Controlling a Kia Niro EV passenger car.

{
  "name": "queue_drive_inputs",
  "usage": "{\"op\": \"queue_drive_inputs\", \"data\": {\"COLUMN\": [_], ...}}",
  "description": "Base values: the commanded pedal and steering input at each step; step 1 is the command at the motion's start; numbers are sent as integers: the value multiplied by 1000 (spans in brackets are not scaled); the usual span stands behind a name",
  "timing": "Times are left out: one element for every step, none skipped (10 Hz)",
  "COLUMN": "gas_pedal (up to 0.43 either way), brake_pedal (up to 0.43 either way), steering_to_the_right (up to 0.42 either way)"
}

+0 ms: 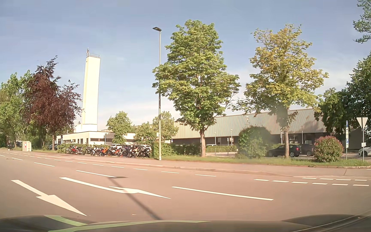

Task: Follow the waypoints while adhering to traffic rules and regulations

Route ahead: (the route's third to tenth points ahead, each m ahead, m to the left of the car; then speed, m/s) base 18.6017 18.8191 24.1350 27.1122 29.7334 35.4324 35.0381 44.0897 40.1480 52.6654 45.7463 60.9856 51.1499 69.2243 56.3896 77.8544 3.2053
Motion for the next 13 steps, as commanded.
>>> {"op": "queue_drive_inputs", "data": {"gas_pedal": [287,311,311,311,311,319,319,319,319,319,319,319,319], "brake_pedal": [0,0,0,0,0,0,0,0,0,0,0,0,0], "steering_to_the_right": [-100,-126,-154,-179,-199,-207,-210,-212,-217,-226,-237,-245,-250]}}
